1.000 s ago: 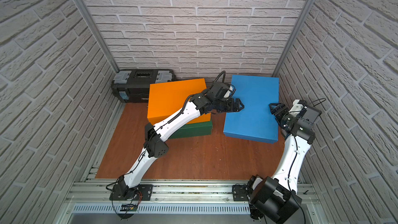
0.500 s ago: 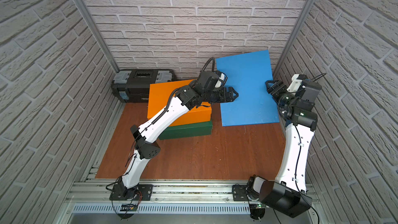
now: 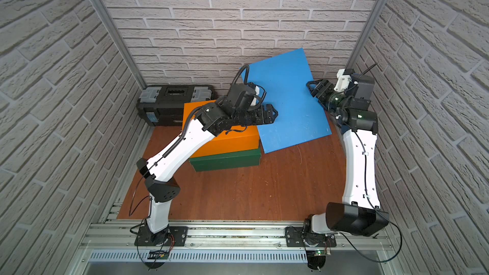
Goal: Stack the shoeboxes
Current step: Place the shoebox at the shoebox.
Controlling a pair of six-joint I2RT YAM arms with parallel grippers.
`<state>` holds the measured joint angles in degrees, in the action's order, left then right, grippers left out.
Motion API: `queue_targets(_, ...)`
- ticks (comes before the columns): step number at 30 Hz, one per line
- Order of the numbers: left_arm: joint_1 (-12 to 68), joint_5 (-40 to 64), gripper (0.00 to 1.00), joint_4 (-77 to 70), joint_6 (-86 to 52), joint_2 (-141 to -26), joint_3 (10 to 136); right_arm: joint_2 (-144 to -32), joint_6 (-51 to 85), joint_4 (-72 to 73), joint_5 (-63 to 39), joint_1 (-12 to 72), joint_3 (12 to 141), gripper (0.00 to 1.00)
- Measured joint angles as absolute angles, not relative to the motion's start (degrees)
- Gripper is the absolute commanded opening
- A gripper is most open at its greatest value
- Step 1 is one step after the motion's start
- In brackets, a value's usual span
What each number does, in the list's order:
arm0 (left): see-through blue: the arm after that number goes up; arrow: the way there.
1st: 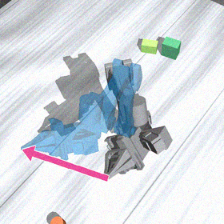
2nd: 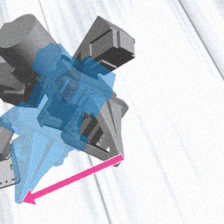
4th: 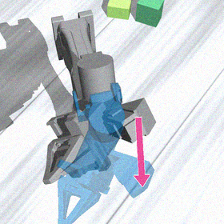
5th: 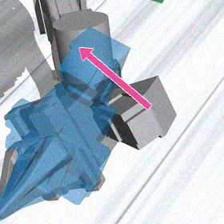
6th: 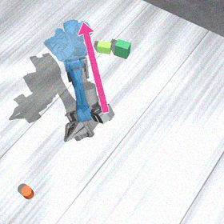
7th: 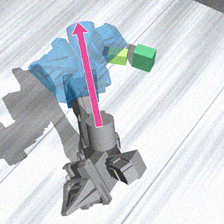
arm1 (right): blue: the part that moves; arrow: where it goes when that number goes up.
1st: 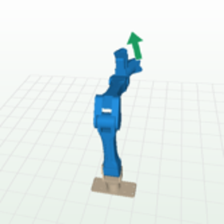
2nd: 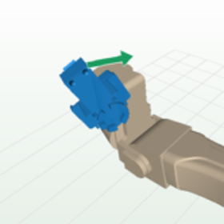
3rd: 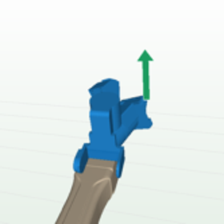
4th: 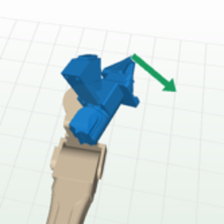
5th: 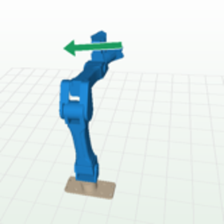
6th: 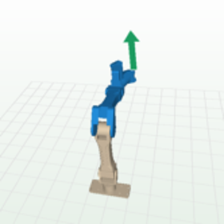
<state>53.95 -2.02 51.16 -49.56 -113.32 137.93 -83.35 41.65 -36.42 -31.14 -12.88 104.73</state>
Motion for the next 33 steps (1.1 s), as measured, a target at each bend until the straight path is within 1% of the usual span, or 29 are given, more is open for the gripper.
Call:
queue_targets(10,54.06,-4.21,0.95,53.43,-50.24,-106.94,131.28,-91.24,41.58,-38.65,-29.45,-5.04,119.11,0.73)
queue_targets(16,54.13,-5.41,0.95,51.42,-51.72,-99.63,119.07,-97.38,41.69,-38.33,-29.26,0.75,125.6,0.73)
queue_targets(21,54.17,-5.93,0.95,49.39,-52.84,-93.45,109.25,-106.48,42.7,-38.5,-29.56,5.23,132.33,0.73)
queue_targets(26,54.13,-6.17,0.96,47.57,-53.74,-89.65,104.57,-116.03,43.57,-39.83,-29.89,7.38,139.52,0.73)
queue_targets(29,53.82,-6.15,0.97,42.06,-53.65,-87.7,102.35,-119.98,44.8,-41.54,-31.59,8.34,141.47,0.74)
queue_targets(33,52.93,-6.2,0.98,33.23,-53.6,-85.17,99.72,-120.86,46.65,-41.98,-33.41,10.28,142.5,0.75)
